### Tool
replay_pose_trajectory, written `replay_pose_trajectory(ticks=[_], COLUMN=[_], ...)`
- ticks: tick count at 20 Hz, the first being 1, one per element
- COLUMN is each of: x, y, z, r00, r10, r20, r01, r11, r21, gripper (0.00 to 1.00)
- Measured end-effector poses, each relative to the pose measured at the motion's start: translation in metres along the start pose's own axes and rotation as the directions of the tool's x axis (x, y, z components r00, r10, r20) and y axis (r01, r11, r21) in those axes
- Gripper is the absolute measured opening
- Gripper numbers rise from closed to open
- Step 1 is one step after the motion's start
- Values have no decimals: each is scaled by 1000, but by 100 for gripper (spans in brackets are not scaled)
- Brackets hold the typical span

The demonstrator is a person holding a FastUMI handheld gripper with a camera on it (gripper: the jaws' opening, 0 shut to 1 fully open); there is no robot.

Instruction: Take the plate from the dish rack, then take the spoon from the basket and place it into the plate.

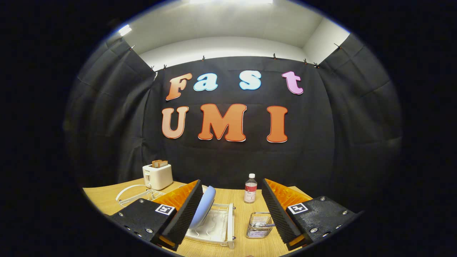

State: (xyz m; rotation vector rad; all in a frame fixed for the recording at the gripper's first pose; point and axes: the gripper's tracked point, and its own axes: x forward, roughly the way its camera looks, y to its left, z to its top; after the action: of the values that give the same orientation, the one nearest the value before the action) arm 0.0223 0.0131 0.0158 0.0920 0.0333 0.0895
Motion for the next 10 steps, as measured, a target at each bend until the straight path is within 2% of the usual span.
replay_pose_trajectory(ticks=[4, 10], x=[25, 70], y=[16, 28], z=[-11, -28], r00=[989, 950], r10=[121, 202], r20=[-89, -237], r01=[-116, -186], r11=[992, 979], r21=[53, 87], gripper=[99, 99])
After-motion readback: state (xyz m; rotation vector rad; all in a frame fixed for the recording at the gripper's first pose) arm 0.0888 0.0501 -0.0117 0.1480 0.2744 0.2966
